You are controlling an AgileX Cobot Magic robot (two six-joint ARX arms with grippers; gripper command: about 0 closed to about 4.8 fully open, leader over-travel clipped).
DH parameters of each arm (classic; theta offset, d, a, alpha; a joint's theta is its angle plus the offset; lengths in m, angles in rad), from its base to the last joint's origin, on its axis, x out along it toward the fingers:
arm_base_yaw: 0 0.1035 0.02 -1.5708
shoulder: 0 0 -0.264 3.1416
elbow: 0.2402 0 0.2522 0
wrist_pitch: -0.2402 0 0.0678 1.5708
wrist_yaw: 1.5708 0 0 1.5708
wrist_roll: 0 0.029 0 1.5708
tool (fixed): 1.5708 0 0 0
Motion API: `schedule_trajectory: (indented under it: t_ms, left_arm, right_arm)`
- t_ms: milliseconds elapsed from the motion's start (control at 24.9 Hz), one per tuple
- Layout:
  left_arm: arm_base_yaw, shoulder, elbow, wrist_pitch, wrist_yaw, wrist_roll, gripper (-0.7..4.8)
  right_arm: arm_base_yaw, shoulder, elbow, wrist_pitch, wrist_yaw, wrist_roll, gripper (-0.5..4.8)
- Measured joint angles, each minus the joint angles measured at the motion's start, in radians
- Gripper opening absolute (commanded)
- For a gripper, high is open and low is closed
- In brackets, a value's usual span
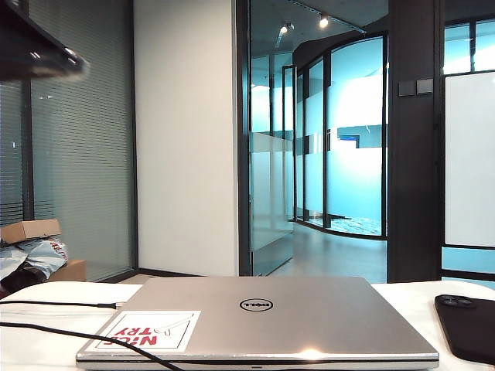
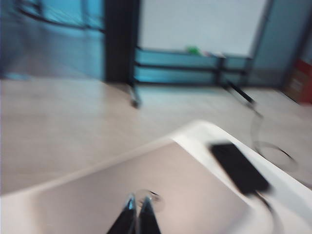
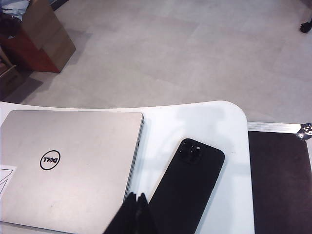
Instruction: Pick up the charging cable and the phone, plug the charging cable into the charging port on the phone, and finally place them back on the table.
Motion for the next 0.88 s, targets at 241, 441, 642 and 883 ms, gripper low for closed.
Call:
schedule_trajectory:
  t_ms: [241,441,642,883]
  left_arm:
    - [0.251,-0.112,-0.001,-0.056,-0.004,0.014,-0.06]
    - [0.449,-0.231,-0.017,-0.174,-0.004,0.048,-0.06]
    - [0.518,-0.327,-0.077,-0.171,-0.003,0.05,-0.06]
    - [0.54,-0.401,-0.153,-0.121,-0.003,0.05,-0.06]
  right_arm:
    - [0.0,0.0,0.0,0.0,0.0,0.0,-0.01]
    - [0.0,0.0,0.0,0.0,0.0,0.0,-0.01]
    - [0.0,0.0,0.0,0.0,0.0,0.0,-0.01]
    - [0.0,0.0,0.0,0.0,0.0,0.0,-0.01]
